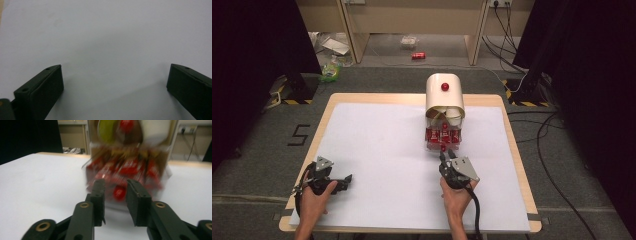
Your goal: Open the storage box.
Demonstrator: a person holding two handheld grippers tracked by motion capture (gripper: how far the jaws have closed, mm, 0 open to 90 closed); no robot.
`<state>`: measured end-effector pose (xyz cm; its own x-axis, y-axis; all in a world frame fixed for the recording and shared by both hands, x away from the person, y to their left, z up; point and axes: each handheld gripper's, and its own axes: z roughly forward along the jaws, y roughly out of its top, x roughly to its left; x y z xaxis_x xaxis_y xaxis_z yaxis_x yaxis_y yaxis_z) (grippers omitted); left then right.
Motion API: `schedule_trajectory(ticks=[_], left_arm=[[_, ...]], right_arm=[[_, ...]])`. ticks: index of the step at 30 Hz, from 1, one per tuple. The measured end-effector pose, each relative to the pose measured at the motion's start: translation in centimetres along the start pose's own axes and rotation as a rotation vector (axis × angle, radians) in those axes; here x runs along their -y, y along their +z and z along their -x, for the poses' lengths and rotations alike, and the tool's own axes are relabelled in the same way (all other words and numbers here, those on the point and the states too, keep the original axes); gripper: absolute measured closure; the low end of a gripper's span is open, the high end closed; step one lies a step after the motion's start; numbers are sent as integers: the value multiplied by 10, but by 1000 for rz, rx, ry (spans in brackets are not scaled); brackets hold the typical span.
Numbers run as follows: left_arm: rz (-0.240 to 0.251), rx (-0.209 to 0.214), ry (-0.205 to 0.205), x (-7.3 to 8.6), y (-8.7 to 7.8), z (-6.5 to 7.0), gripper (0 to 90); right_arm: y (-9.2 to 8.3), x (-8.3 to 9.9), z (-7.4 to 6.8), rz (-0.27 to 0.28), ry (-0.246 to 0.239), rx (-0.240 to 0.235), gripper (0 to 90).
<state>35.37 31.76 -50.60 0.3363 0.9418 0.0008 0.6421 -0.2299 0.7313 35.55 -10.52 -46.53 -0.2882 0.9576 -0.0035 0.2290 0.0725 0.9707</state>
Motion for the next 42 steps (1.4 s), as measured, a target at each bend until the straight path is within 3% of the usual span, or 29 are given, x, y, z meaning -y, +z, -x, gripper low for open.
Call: schedule_trajectory(ticks=[3, 9, 17, 21, 23, 26, 27, 31, 35, 42], left_arm=[[-1, 1, -2, 0, 0, 0, 1], [-1, 1, -2, 0, 0, 0, 1], [-1, 1, -2, 0, 0, 0, 1], [-1, 2, -3, 0, 0, 0, 2], [-2, 3, -5, 0, 0, 0, 1], [-2, 3, -5, 0, 0, 0, 1], [-2, 3, -5, 0, 0, 0, 1], [-2, 4, -5, 0, 0, 0, 2], [0, 1, -3, 0, 0, 0, 1], [-1, 1, -3, 0, 0, 0, 1]], right_arm=[[3, -19, 11, -29, -26, -50, 601], [11, -25, 16, -78, -51, -114, 541], [32, -39, 20, -146, -146, -195, 472], [46, -44, 23, -219, -223, -264, 460], [52, -46, 25, -269, -237, -306, 480], [59, -45, 28, -333, -317, -373, 547], [61, -44, 28, -324, -350, -386, 578], [60, -46, 36, -324, -354, -412, 668], [56, -49, 39, -343, -412, -450, 740], [44, -48, 39, -363, -465, -485, 780]])
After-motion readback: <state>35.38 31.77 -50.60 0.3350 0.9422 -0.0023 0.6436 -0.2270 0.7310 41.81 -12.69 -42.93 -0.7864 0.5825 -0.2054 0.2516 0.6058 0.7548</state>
